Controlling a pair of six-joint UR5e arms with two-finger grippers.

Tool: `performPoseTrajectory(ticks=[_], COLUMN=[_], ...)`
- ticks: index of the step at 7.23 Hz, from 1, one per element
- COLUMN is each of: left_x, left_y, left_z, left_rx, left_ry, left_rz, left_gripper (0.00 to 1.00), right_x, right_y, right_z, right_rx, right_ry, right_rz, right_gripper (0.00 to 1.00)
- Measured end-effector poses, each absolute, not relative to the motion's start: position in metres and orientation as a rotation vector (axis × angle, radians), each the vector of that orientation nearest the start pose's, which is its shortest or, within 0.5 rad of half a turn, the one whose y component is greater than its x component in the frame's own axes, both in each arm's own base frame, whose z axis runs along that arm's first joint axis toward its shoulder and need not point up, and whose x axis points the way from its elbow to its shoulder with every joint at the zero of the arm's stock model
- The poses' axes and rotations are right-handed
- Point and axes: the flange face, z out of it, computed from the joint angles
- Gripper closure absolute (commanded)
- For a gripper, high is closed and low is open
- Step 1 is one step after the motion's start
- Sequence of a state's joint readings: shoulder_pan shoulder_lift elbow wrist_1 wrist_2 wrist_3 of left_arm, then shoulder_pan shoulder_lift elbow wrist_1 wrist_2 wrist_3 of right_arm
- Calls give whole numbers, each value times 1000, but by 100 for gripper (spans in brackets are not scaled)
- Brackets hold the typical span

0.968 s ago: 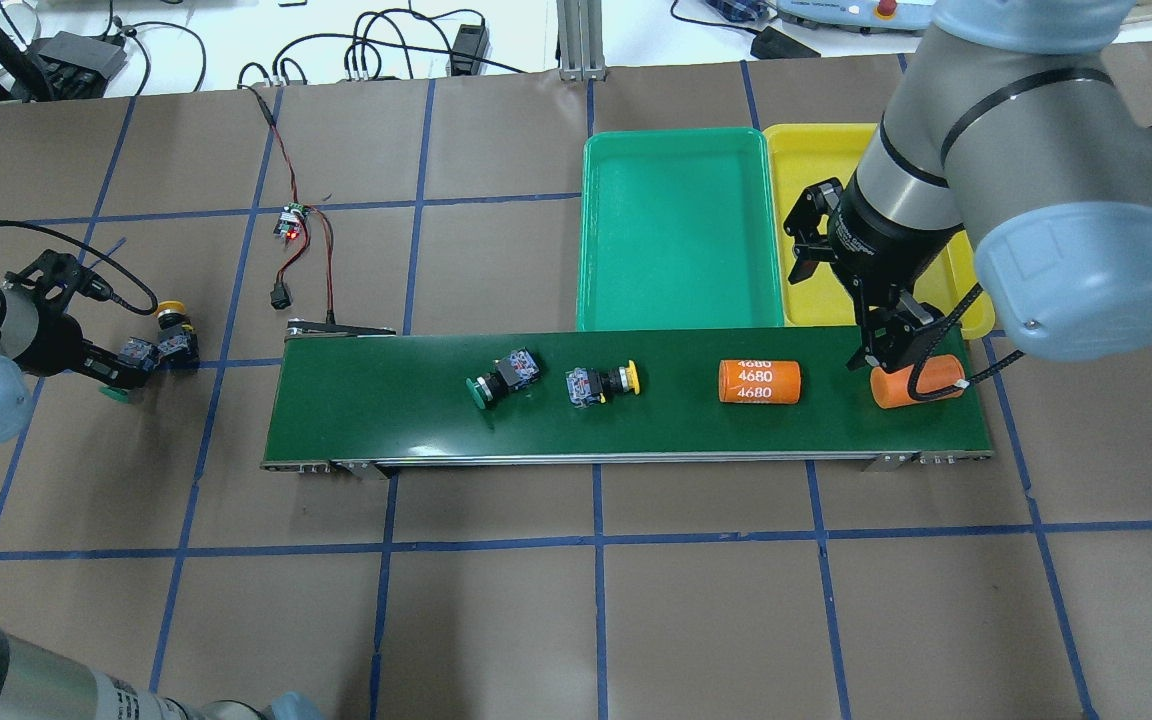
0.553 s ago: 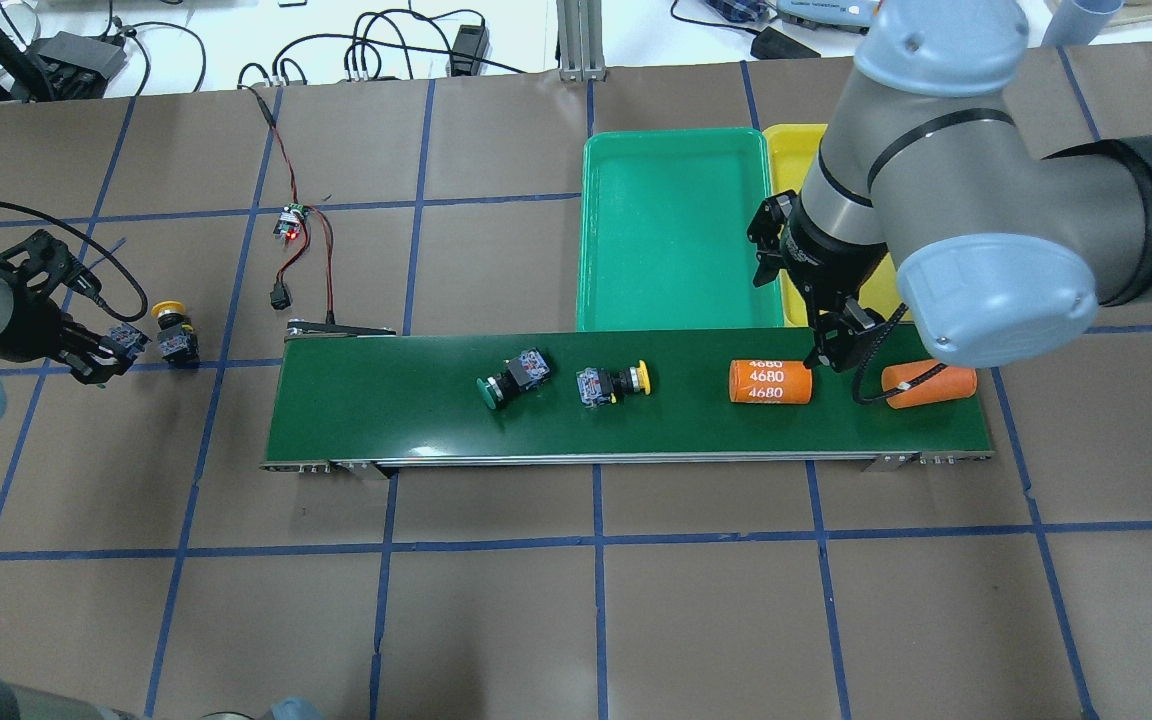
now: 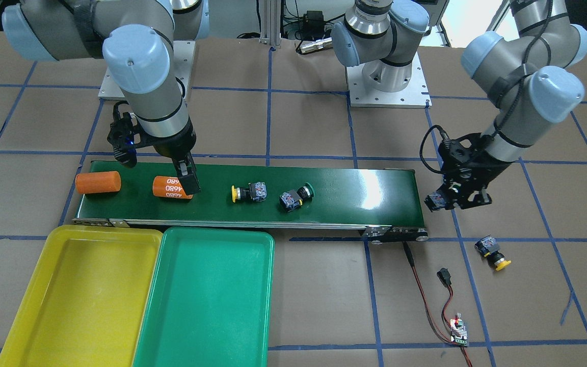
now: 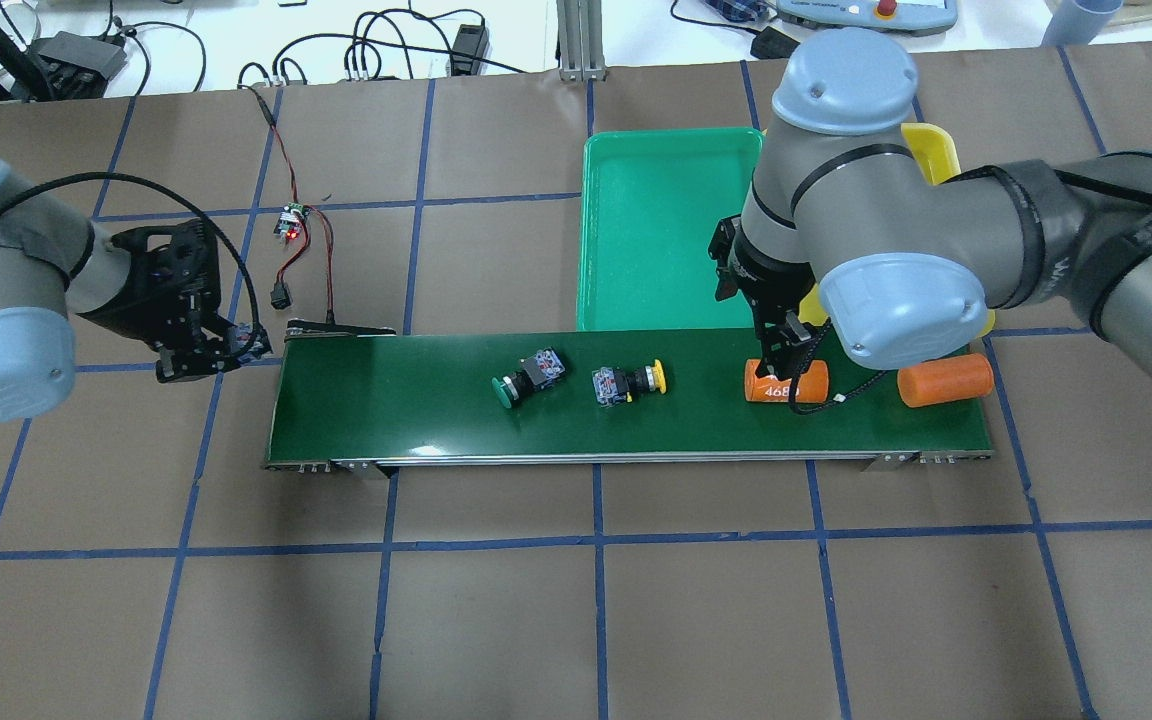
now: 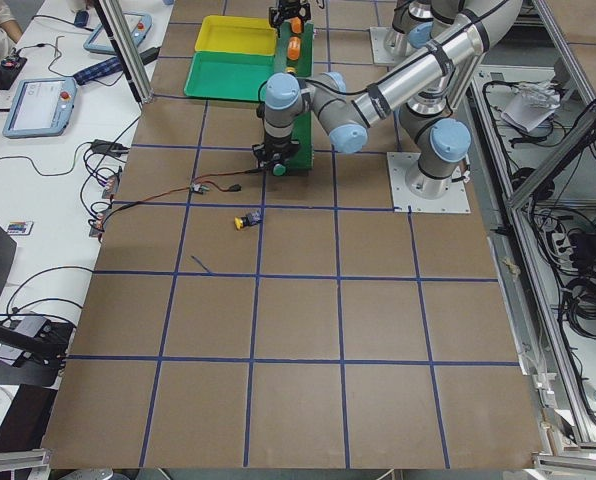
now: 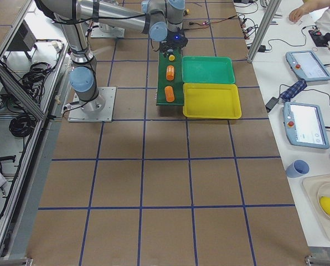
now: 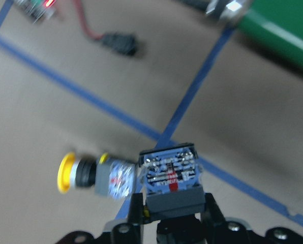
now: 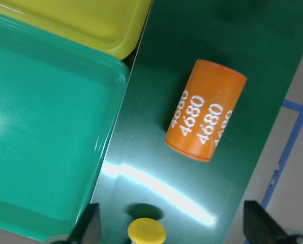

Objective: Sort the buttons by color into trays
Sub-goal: 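Place button on belt with left gripper while right grasps yellow-capped button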

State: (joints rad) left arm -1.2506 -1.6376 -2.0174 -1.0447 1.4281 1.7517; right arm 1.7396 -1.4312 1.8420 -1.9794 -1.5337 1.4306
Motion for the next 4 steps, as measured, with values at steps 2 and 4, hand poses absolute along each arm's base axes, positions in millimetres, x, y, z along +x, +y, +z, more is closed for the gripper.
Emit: performPoseTrajectory(ticks=[2,4], left_x=[-79,-152], left_y=[-485,-467], left_z=[294,283], left_rx=[2352,2523], left_ry=[2218,2051], left_rz=[-179,-140], left_gripper=[77,32], right_x=[250,264], right_y=[-499,-500], right_z=[301,285], right_rx=[1854,1847], right_ry=[2469,2476], right_rz=[-4,1], right_gripper=[0,0])
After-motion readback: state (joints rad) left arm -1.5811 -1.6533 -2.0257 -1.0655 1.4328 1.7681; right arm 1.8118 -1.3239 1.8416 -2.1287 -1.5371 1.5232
